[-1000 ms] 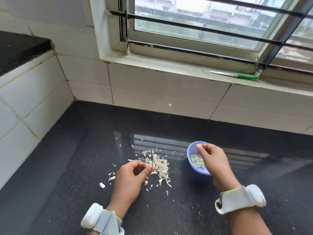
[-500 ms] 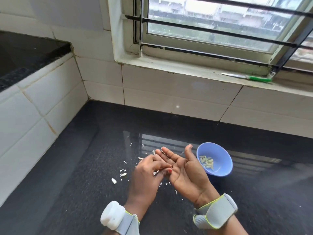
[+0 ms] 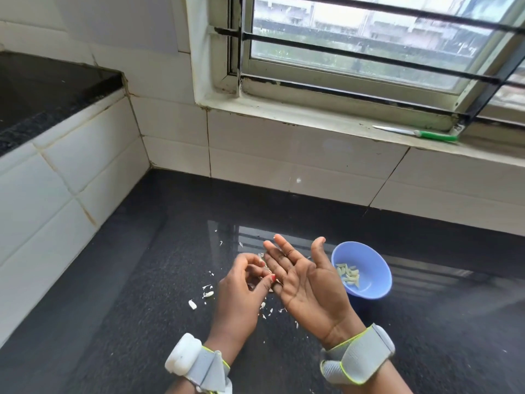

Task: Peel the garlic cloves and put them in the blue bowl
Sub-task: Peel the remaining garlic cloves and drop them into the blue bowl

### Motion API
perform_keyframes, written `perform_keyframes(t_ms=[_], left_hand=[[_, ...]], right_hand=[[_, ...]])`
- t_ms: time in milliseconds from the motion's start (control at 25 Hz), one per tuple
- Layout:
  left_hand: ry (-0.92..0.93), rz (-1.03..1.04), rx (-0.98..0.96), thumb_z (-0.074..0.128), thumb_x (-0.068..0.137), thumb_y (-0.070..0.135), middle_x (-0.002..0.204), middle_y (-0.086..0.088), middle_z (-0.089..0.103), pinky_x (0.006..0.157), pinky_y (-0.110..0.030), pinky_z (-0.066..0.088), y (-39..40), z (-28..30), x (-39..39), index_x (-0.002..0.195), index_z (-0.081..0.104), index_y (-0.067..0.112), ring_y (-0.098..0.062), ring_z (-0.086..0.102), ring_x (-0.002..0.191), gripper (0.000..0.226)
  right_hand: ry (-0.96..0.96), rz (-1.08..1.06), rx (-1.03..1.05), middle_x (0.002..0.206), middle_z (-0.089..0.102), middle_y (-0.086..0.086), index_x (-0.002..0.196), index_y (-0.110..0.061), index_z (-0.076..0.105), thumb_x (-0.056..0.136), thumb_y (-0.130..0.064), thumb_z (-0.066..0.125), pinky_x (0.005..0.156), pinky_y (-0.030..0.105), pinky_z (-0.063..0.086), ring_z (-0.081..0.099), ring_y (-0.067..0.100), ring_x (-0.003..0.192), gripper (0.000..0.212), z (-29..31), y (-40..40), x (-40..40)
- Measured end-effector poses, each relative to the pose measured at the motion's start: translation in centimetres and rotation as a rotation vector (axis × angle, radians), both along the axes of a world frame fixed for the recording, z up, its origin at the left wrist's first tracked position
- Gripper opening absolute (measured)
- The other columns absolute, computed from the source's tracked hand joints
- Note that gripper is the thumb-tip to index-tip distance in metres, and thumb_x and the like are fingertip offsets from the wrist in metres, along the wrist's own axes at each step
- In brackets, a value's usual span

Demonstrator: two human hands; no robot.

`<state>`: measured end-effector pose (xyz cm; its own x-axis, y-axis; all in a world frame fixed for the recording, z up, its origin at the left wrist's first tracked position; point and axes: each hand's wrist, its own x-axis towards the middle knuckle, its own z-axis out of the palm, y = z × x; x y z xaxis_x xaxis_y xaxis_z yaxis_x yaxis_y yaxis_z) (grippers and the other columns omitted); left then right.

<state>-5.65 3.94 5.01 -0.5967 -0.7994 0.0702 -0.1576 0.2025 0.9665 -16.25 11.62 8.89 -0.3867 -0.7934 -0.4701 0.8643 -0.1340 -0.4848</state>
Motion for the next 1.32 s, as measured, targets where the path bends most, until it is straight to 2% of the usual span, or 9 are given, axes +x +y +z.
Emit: perform_keyframes(t_ms=[120,200,280,400,800,920,1040,1160,1320], left_hand=[[0.188,0.076,0.442,0.069,0.081,0.001,0.08,-0.006,0.069,0.058,-0.017,0.047,-0.1,0.4,-0.3,0.095,0.051,0.014,-0.006,0.061,0.065,0.026],[0.242,0.112,0.637,0.066,0.083,0.003,0.08,-0.005,0.068,0.05,-0.015,0.043,-0.1,0.6,-0.4,0.098,0.052,0.014,-0.006,0.058,0.061,0.023],[0.249,0.111,0.74,0.066,0.084,0.006,0.082,-0.003,0.068,0.05,-0.016,0.041,-0.2,0.6,-0.4,0.101,0.054,0.014,-0.009,0.057,0.061,0.022],[0.246,0.116,0.804,0.065,0.085,0.009,0.085,-0.003,0.067,0.053,-0.018,0.041,-0.2,0.5,-0.4,0.103,0.055,0.013,-0.012,0.057,0.066,0.021],[0.199,0.123,0.707,0.068,0.083,0.008,0.085,-0.007,0.07,0.051,-0.016,0.043,0.0,0.8,-0.3,0.104,0.056,0.011,-0.005,0.061,0.062,0.025],[0.173,0.104,0.684,0.069,0.083,0.008,0.08,-0.005,0.071,0.053,-0.018,0.042,0.0,0.6,-0.3,0.103,0.059,0.011,-0.008,0.061,0.063,0.023],[0.168,0.07,0.569,0.07,0.081,0.007,0.08,-0.005,0.074,0.058,-0.017,0.047,0.1,1.0,-0.2,0.096,0.068,0.009,-0.009,0.065,0.069,0.015],[0.116,0.06,0.265,0.072,0.08,0.011,0.077,0.006,0.074,0.065,-0.016,0.052,0.2,1.3,0.0,0.083,0.073,0.017,-0.007,0.069,0.073,0.007],[0.02,0.117,-0.233,0.074,0.08,0.023,0.074,0.014,0.069,0.065,-0.016,0.048,0.1,0.6,0.1,0.08,0.072,0.026,0.0,0.063,0.07,0.003]], right_hand=[[0.15,-0.031,0.054,0.121,0.069,0.01,0.122,-0.012,0.062,0.092,-0.046,0.05,0.104,0.04,0.044,0.06,0.023,0.118,0.047,-0.5,0.0,0.1],[0.477,-0.049,0.173,0.101,0.074,0.004,0.109,-0.014,0.07,0.09,-0.024,0.062,0.091,0.032,0.051,0.066,0.017,0.097,0.023,-1.3,0.2,0.4],[0.868,-0.027,0.284,0.085,0.074,-0.001,0.095,-0.015,0.074,0.088,-0.008,0.067,0.076,0.026,0.052,0.066,0.011,0.082,0.012,-2.1,0.5,0.7],[1.239,0.067,0.375,0.082,0.076,-0.006,0.088,-0.02,0.075,0.084,-0.008,0.073,0.074,0.026,0.056,0.07,0.007,0.078,0.013,-2.5,0.6,1.1],[1.639,0.006,0.475,0.082,0.071,-0.012,0.091,-0.023,0.075,0.083,-0.017,0.076,0.069,0.023,0.056,0.067,0.004,0.075,0.009,-3.0,0.7,0.6],[1.602,0.03,0.481,0.08,0.07,-0.01,0.088,-0.022,0.072,0.088,-0.018,0.07,0.068,0.025,0.055,0.065,0.007,0.074,0.004,-3.1,0.8,0.3],[1.332,0.071,0.45,0.079,0.072,-0.003,0.087,-0.021,0.072,0.092,-0.021,0.065,0.071,0.029,0.056,0.066,0.009,0.074,0.008,-3.0,0.7,0.4],[0.944,0.081,0.352,0.079,0.073,0.007,0.088,-0.012,0.074,0.094,-0.018,0.062,0.069,0.029,0.05,0.062,0.013,0.074,0.015,-2.2,0.6,0.8],[0.601,0.079,0.285,0.063,0.056,-0.004,0.076,-0.011,0.072,0.093,-0.015,0.061,0.055,0.02,0.038,0.045,0.005,0.056,0.021,-1.5,0.5,0.9]])
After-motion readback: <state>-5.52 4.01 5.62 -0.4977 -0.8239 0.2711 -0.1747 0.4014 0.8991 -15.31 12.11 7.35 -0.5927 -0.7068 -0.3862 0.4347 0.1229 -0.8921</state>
